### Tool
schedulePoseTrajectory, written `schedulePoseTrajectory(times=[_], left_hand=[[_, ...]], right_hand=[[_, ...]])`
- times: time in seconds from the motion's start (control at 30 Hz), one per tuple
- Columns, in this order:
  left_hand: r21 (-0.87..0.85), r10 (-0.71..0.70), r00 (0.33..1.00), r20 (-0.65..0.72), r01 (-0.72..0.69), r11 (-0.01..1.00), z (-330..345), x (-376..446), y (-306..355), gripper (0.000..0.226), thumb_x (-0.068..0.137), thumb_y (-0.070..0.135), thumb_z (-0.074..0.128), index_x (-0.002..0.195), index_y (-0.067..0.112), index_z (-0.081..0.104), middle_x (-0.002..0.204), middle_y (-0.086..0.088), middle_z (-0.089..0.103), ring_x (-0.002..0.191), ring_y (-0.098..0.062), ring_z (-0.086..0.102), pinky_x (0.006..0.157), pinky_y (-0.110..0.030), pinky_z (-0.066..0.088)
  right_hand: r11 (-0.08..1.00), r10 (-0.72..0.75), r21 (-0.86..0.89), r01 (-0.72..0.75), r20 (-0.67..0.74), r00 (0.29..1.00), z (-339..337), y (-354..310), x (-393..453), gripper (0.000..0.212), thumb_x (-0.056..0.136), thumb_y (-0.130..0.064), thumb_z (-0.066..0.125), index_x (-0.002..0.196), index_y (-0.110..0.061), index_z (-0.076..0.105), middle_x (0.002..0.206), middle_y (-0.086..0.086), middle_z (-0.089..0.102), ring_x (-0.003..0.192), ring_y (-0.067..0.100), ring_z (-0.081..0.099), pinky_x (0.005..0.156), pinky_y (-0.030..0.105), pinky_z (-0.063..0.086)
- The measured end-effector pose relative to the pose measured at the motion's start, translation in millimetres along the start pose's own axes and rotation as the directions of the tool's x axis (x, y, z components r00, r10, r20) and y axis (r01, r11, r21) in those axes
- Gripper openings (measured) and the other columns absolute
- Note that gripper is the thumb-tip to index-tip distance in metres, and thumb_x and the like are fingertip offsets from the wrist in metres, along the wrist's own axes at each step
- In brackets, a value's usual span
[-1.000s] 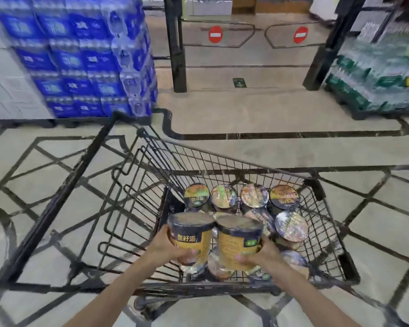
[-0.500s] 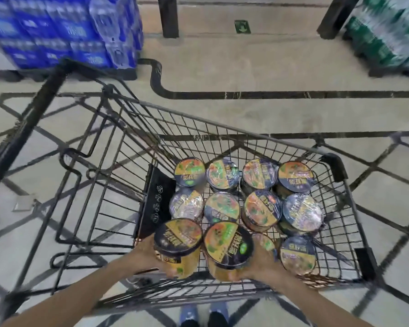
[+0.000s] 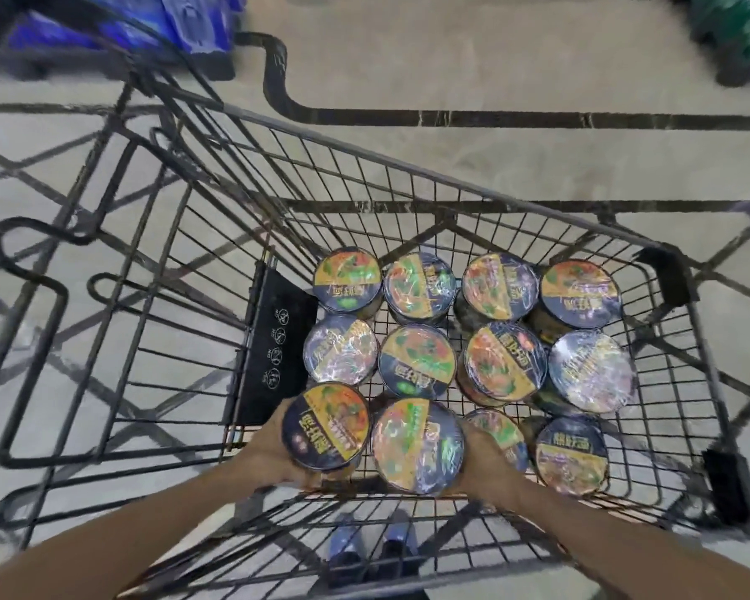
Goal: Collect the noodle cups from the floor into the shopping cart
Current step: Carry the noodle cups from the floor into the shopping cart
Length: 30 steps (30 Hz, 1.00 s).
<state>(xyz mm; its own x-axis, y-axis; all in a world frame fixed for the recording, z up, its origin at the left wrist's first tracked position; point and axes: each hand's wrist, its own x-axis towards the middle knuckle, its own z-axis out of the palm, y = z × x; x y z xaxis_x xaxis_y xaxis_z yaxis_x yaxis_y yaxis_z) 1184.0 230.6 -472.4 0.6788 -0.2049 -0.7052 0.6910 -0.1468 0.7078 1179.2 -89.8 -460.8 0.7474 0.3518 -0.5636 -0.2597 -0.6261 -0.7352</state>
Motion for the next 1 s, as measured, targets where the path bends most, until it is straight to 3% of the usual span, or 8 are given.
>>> schedulePoseTrajectory(times=[0.07, 0.13, 0.2, 0.27, 0.37, 0.53, 0.77, 1.0], left_hand=[[0.1, 0.04, 0.999, 0.024, -0.042, 0.994, 4, 3, -7, 0.122, 0.028, -0.007, 0.091, 0.13, 0.019, 0.029, 0.129, -0.003, 0.047, 0.109, -0.008, 0.052, 0.081, -0.018, 0.053], [0.137, 0.032, 0.998, 0.061, -0.04, 0.99, 2, 5, -16, 0.126, 0.029, 0.004, 0.097, 0.131, 0.026, 0.025, 0.127, 0.005, 0.047, 0.106, -0.002, 0.054, 0.079, -0.022, 0.054], [0.202, 0.028, 0.999, 0.045, -0.036, 0.979, -2, 4, -15, 0.122, 0.036, 0.008, 0.097, 0.132, 0.031, 0.026, 0.124, 0.009, 0.051, 0.107, -0.001, 0.056, 0.08, -0.019, 0.051], [0.262, 0.034, 0.999, 0.021, -0.038, 0.964, -5, 2, -16, 0.118, 0.041, 0.006, 0.094, 0.133, 0.034, 0.026, 0.122, 0.009, 0.055, 0.112, -0.007, 0.057, 0.085, -0.021, 0.051], [0.32, 0.07, 0.997, -0.044, -0.052, 0.946, 0, -4, -17, 0.12, 0.04, 0.013, 0.094, 0.134, 0.039, 0.025, 0.121, 0.009, 0.056, 0.111, -0.012, 0.057, 0.091, -0.026, 0.05], [0.498, 0.134, 0.985, -0.111, -0.061, 0.865, 8, -6, -15, 0.133, 0.038, 0.024, 0.094, 0.146, 0.031, 0.016, 0.13, 0.001, 0.05, 0.118, -0.015, 0.05, 0.101, -0.033, 0.044], [0.536, 0.163, 0.974, -0.159, -0.053, 0.842, 15, 1, -16, 0.13, 0.038, 0.019, 0.094, 0.143, 0.032, 0.02, 0.127, -0.002, 0.051, 0.114, -0.016, 0.05, 0.095, -0.031, 0.046], [0.604, 0.08, 0.99, -0.117, 0.007, 0.797, 15, -1, -8, 0.136, 0.045, 0.017, 0.094, 0.147, 0.033, 0.005, 0.133, -0.006, 0.041, 0.121, -0.02, 0.044, 0.101, -0.04, 0.043]], right_hand=[[1.0, 0.015, 0.0, -0.015, 0.028, 0.999, -1, 0, 7, 0.048, 0.075, -0.029, 0.077, 0.118, -0.015, 0.062, 0.106, 0.005, 0.069, 0.103, 0.027, 0.063, 0.089, 0.046, 0.052], [0.995, 0.066, 0.075, -0.062, -0.053, 0.996, -5, 8, 13, 0.047, 0.079, -0.024, 0.074, 0.122, -0.021, 0.057, 0.112, 0.007, 0.069, 0.105, 0.027, 0.065, 0.089, 0.048, 0.052], [0.998, -0.025, -0.053, 0.024, -0.024, 0.999, 3, 19, 13, 0.074, 0.069, -0.02, 0.084, 0.129, -0.037, 0.045, 0.119, -0.004, 0.065, 0.109, 0.013, 0.063, 0.096, 0.046, 0.05], [0.993, 0.082, -0.083, -0.082, -0.009, 0.997, 2, 18, 14, 0.107, 0.055, -0.022, 0.091, 0.135, -0.049, 0.026, 0.125, -0.008, 0.06, 0.108, 0.006, 0.061, 0.091, 0.036, 0.053], [0.992, 0.098, -0.079, -0.096, 0.015, 0.995, -3, 5, 9, 0.116, 0.059, -0.01, 0.087, 0.144, -0.041, 0.013, 0.12, -0.005, 0.056, 0.084, 0.011, 0.061, 0.06, 0.017, 0.051], [0.986, 0.078, -0.15, -0.071, 0.044, 0.996, 3, -2, 6, 0.115, 0.06, -0.025, 0.088, 0.146, -0.029, 0.012, 0.129, -0.009, 0.039, 0.117, 0.007, 0.041, 0.098, 0.021, 0.039], [0.986, 0.115, -0.113, -0.119, -0.041, 0.993, 5, 6, 9, 0.102, 0.052, -0.027, 0.091, 0.121, -0.051, 0.02, 0.114, -0.005, 0.06, 0.103, 0.01, 0.061, 0.086, 0.034, 0.054], [0.977, 0.136, -0.172, -0.128, 0.034, 0.99, 9, -8, 4, 0.119, 0.059, -0.029, 0.087, 0.145, -0.037, 0.005, 0.134, -0.002, 0.047, 0.121, 0.011, 0.047, 0.102, 0.029, 0.042]])
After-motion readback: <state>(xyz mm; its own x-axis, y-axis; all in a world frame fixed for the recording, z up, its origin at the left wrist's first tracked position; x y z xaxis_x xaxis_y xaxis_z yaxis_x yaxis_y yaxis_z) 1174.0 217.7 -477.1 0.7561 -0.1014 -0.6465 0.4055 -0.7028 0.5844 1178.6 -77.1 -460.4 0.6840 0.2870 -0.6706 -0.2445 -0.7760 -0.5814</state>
